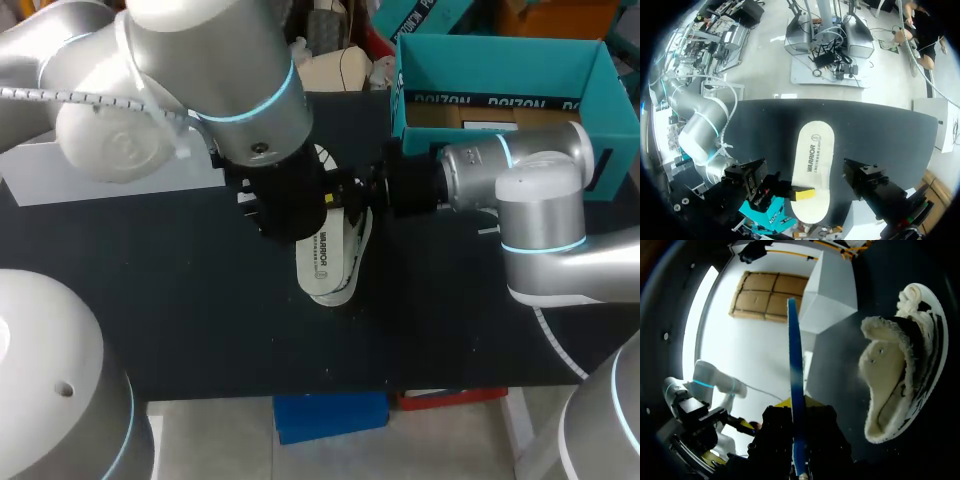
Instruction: Take the shoe out of the shoebox, open the shoe tongue, remove and reinsert the insole, then place the shoe into the shoebox
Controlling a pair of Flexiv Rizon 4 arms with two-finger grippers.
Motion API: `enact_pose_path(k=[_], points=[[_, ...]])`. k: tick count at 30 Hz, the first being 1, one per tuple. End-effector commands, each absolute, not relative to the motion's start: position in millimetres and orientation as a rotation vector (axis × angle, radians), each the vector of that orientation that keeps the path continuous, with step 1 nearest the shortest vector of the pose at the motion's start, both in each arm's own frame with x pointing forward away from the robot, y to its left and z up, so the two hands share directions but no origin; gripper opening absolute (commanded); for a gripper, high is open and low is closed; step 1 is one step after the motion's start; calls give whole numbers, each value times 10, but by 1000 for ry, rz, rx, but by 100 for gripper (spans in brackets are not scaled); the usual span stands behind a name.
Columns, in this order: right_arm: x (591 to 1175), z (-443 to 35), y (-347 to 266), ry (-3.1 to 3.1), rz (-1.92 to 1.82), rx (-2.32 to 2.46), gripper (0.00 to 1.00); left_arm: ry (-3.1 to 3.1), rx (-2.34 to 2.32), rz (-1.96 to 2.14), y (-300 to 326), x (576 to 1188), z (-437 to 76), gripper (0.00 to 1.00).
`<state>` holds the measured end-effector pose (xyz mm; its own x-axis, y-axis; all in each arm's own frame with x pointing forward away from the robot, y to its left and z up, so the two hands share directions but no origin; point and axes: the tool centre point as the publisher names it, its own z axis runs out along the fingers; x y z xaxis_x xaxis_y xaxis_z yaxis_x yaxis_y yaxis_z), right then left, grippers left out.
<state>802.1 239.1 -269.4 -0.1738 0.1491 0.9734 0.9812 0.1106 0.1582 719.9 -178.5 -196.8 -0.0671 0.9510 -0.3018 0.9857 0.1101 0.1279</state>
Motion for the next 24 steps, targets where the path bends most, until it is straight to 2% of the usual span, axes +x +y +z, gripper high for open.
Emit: enact_pose_path(k=[1, 7, 24], points=[[8018, -2699, 2402, -1496, -1177, -1168, 0, 1931, 1732, -503, -1458, 7218, -2059, 100], [8018, -2699, 2402, -1496, -1177, -1168, 0, 1825, 1625, -791, -1319, 7225, -2096, 100], [8018, -2699, 2402, -1496, -1177, -1168, 0, 1772, 1674, -809, -1261, 7238, -2123, 100]])
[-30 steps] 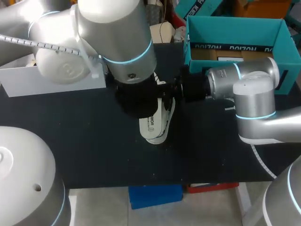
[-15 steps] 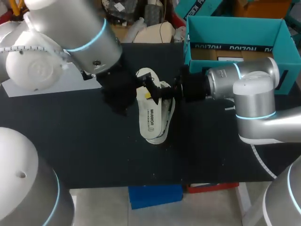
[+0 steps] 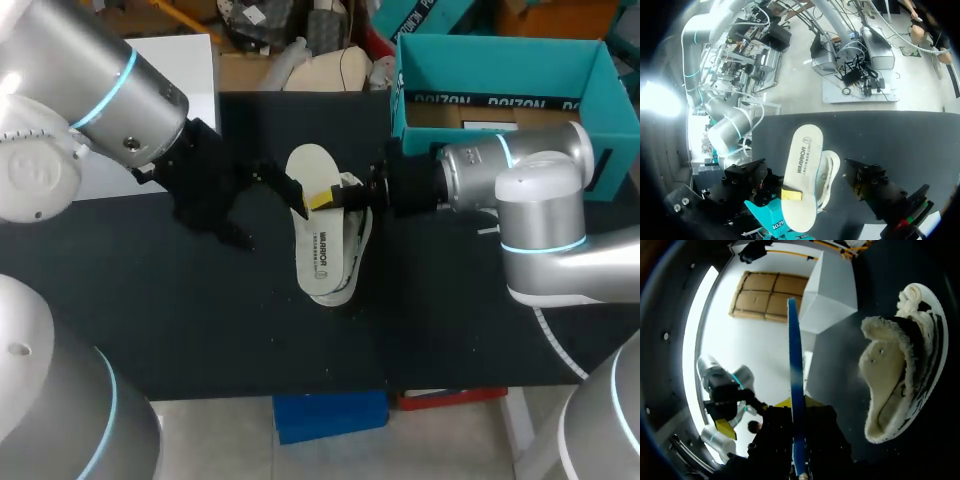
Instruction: Take the shoe out of the shoebox, open the shoe tongue, remove and reinsert the insole, then place the shoe into the shoebox
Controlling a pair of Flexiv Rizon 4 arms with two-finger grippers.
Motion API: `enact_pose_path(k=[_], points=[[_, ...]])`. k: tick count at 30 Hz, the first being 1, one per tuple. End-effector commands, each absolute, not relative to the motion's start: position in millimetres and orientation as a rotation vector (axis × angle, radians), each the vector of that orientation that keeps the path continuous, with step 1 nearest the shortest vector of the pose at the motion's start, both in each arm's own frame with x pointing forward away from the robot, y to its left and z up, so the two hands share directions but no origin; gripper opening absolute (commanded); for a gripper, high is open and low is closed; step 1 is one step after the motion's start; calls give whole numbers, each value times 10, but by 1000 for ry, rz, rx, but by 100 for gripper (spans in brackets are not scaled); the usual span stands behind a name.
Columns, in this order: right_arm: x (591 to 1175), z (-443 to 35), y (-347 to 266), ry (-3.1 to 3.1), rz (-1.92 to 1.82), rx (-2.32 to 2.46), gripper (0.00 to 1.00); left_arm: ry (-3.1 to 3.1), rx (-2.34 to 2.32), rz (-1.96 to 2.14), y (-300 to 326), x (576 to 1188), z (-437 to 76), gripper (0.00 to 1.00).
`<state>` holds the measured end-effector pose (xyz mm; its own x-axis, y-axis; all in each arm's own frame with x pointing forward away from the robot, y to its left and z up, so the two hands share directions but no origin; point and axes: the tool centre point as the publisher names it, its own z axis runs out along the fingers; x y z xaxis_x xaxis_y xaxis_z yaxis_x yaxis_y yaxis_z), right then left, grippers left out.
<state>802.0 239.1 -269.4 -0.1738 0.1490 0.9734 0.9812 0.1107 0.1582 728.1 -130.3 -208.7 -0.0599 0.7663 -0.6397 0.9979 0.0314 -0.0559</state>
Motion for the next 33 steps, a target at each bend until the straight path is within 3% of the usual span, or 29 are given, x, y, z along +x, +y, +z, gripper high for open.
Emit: enact_pose_path(k=[1, 10, 33], points=[[8018, -2699, 2402, -1496, -1177, -1168, 0, 1772, 1674, -809, -1261, 7238, -2123, 100], [8018, -2699, 2402, -1496, -1177, -1168, 0, 1581, 1569, -781, -1302, 7113, -2058, 100], [8018, -2699, 2402, -1496, -1177, -1168, 0, 1248, 1238, -959, -965, 7149, -2566, 100]])
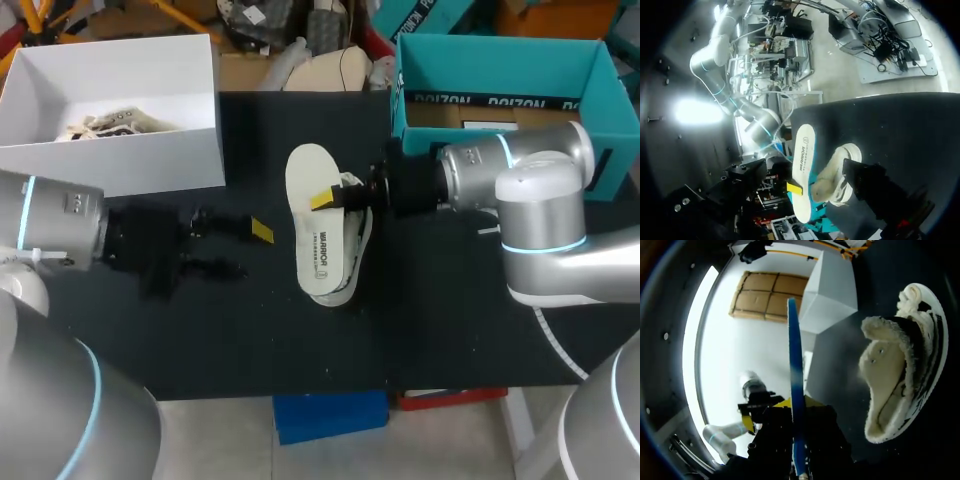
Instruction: Take the shoe out of the shoebox, open the shoe tongue, remove and reinsert the insole, then place the shoe into the shoebox
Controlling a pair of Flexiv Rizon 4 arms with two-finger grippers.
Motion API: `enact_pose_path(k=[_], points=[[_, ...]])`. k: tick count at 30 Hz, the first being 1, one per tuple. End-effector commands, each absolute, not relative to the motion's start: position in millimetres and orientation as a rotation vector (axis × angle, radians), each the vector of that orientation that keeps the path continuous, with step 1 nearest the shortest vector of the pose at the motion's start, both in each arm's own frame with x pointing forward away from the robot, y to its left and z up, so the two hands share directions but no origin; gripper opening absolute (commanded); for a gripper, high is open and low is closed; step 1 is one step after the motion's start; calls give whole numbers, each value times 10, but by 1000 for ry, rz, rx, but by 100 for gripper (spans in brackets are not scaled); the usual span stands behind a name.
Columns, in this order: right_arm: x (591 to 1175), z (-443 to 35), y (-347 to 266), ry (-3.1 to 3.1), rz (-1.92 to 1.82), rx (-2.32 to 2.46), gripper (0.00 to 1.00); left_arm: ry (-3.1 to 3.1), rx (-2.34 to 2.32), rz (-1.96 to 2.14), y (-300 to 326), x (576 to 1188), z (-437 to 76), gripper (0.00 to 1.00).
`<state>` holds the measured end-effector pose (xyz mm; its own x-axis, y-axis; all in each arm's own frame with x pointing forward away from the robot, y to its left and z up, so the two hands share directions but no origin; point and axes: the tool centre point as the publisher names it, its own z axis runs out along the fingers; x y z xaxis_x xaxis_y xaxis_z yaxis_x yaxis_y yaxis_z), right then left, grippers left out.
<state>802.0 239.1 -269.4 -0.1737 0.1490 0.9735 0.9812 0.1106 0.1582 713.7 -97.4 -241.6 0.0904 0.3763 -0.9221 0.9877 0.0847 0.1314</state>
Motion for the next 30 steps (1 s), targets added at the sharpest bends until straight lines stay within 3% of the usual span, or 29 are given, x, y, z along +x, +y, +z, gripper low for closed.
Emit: enact_pose_path(k=[1, 30], points=[[8018, -2699, 2402, -1496, -1177, -1168, 0, 1249, 1238, -961, -963, 7166, -2598, 100], [8018, -2699, 2402, -1496, -1177, -1168, 0, 1202, 1102, -1022, -1047, 7267, -2799, 100]])
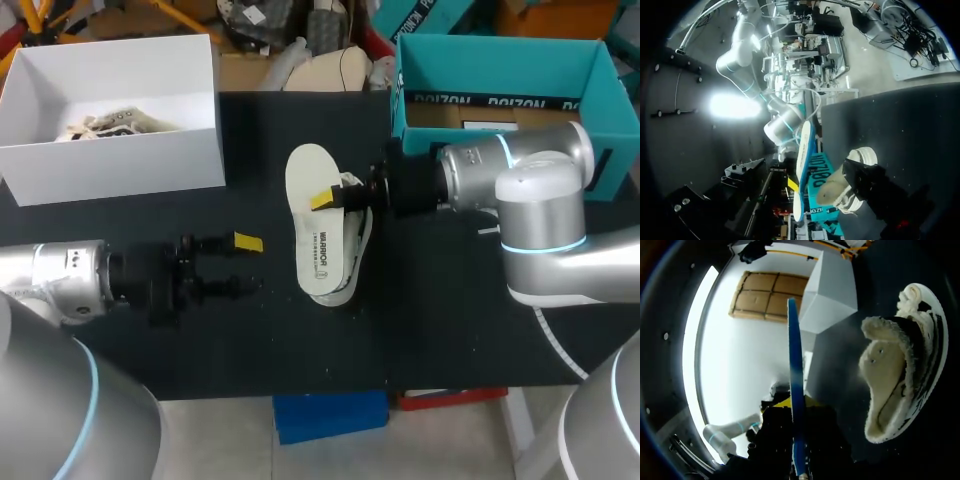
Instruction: Take the shoe out of the shoebox, open the shoe tongue, remove and reinsert the insole, then place the shoe into the shoebox
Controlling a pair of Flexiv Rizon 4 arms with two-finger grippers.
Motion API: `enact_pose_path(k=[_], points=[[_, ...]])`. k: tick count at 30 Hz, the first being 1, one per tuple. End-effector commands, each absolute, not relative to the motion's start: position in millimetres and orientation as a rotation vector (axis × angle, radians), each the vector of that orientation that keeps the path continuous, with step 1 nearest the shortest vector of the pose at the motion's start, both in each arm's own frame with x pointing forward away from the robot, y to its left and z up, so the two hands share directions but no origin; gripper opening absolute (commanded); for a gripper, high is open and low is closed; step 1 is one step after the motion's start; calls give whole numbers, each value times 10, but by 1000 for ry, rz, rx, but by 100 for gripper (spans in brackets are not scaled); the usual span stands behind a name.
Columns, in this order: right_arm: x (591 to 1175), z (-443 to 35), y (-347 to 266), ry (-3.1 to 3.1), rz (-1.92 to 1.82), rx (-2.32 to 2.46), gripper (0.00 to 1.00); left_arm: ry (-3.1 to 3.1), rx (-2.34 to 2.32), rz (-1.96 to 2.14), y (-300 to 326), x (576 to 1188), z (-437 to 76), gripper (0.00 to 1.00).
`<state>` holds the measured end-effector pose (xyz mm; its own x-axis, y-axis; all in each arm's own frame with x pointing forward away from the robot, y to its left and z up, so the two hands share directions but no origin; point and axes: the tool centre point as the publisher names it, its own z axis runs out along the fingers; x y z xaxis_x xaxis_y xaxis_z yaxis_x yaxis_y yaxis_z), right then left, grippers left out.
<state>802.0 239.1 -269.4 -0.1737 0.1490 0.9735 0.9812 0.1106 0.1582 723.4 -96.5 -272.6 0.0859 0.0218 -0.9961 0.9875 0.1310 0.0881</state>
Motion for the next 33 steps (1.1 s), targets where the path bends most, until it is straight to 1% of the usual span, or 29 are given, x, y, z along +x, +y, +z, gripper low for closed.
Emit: enact_pose_path(k=[1, 10, 12, 18, 19, 20, 22, 24, 26, 27, 31, 32, 33], points=[[8018, -2699, 2402, -1496, -1177, -1168, 0, 1195, 1086, -1017, -1052, 7280, -2796, 100], [8018, -2699, 2402, -1496, -1177, -1168, 0, 1227, 1044, -955, -1244, 7432, -2735, 100], [8018, -2699, 2402, -1496, -1177, -1168, 0, 1243, 1023, -936, -1282, 7492, -2718, 93], [8018, -2699, 2402, -1496, -1177, -1168, 0, 1225, 1008, -923, -1381, 7598, -2623, 86], [8018, -2699, 2402, -1496, -1177, -1168, 0, 1220, 1011, -923, -1399, 7610, -2619, 82], [8018, -2699, 2402, -1496, -1177, -1168, 0, 1219, 1011, -923, -1411, 7623, -2623, 76], [8018, -2699, 2402, -1496, -1177, -1168, 0, 1220, 1011, -924, -1426, 7646, -2640, 70], [8018, -2699, 2402, -1496, -1177, -1168, 0, 1221, 1010, -926, -1445, 7682, -2666, 66], [8018, -2699, 2402, -1496, -1177, -1168, 0, 1221, 1008, -926, -1459, 7706, -2678, 64], [8018, -2699, 2402, -1496, -1177, -1168, 0, 1222, 1006, -928, -1467, 7716, -2683, 61], [8018, -2699, 2402, -1496, -1177, -1168, 0, 1221, 1019, -937, -1533, 7728, -2708, 53], [8018, -2699, 2402, -1496, -1177, -1168, 0, 1220, 1020, -938, -1551, 7735, -2713, 50], [8018, -2699, 2402, -1496, -1177, -1168, 0, 1219, 1023, -937, -1565, 7746, -2715, 49]])
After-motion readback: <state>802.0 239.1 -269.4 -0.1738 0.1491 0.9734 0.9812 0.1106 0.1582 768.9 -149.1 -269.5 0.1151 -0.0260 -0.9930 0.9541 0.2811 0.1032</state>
